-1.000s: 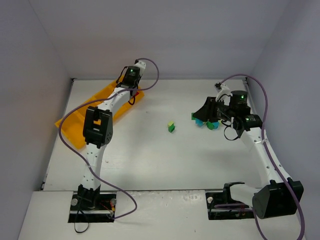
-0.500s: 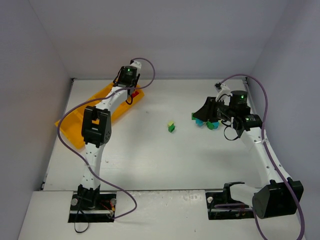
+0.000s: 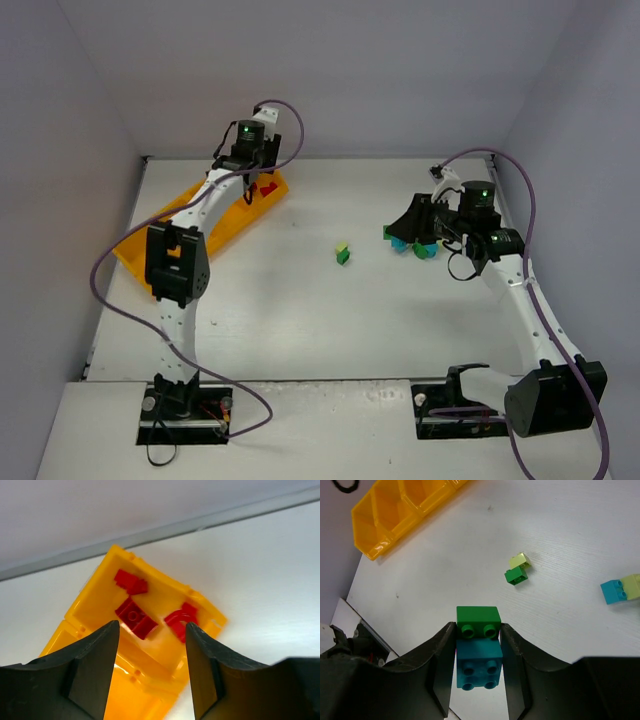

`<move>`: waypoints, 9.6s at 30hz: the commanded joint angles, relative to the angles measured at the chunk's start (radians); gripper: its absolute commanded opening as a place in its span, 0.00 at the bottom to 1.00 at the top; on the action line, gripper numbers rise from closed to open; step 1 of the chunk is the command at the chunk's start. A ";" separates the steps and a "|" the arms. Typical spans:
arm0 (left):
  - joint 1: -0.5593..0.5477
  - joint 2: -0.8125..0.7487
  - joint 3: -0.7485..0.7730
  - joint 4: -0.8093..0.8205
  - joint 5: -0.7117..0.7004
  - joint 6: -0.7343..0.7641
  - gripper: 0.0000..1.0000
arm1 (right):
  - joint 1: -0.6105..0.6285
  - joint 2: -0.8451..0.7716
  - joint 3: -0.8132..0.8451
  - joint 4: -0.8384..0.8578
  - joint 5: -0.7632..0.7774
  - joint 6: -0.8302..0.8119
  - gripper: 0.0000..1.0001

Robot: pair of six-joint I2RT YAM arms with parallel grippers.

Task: Sort the legos into containers by color

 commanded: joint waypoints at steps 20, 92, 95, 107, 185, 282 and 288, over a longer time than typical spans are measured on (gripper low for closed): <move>-0.172 -0.581 -0.498 0.398 1.063 -0.459 0.69 | -0.004 0.004 0.002 0.399 -0.169 0.229 0.00; -0.301 -0.327 -0.492 1.172 1.323 -1.138 0.44 | 0.018 -0.022 -0.054 0.610 -0.266 0.335 0.00; -0.304 -0.327 -0.490 1.170 1.330 -1.138 0.44 | 0.016 -0.022 -0.054 0.611 -0.264 0.334 0.00; -0.307 -0.325 -0.488 1.150 1.338 -1.144 0.31 | 0.016 -0.024 -0.052 0.611 -0.258 0.330 0.00; -0.238 -0.425 -0.508 0.874 1.393 -0.877 0.00 | 0.012 -0.029 -0.075 0.478 -0.289 0.160 0.56; 0.142 -0.505 -0.398 -0.244 0.176 -0.100 0.00 | 0.021 -0.001 -0.054 0.429 -0.286 0.123 0.00; 0.150 -0.357 -0.308 -0.250 0.057 -0.077 0.00 | 0.021 -0.006 -0.052 0.421 -0.280 0.123 0.00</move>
